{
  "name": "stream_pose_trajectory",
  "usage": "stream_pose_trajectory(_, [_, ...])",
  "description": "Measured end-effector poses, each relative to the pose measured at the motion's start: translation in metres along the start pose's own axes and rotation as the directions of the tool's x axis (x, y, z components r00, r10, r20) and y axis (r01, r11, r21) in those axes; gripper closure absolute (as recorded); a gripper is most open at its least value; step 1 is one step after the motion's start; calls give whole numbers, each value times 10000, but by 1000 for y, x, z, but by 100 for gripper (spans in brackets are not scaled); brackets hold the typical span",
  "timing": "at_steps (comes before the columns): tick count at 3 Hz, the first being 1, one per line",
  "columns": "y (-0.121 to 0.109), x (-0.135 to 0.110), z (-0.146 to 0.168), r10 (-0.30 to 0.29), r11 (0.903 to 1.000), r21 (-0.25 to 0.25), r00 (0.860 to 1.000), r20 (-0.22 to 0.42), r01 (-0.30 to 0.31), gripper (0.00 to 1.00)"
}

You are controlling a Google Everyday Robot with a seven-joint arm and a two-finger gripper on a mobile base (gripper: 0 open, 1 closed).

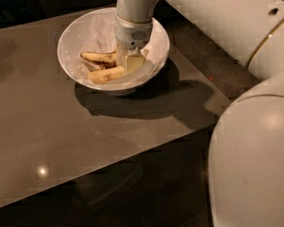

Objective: Pick banana from white bowl

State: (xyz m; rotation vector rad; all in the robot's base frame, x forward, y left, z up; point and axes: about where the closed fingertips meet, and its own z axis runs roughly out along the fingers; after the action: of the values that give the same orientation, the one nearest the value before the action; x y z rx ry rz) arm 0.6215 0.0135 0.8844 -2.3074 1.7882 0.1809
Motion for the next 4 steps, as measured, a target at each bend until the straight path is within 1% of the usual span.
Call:
stream_pose_trajectory(1, [0, 0, 0, -9, 10000, 9, 10000, -4, 9, 84])
stream_pose_trajectory(2, [0, 0, 0, -9, 10000, 11, 10000, -2, 9, 100])
stream_pose_trajectory(3, [-3, -2, 2, -31, 9999, 102, 10000, 53, 30, 100])
stream_pose_trajectory(4, [11, -8, -18, -89, 9977, 675, 9998, 205, 75, 100])
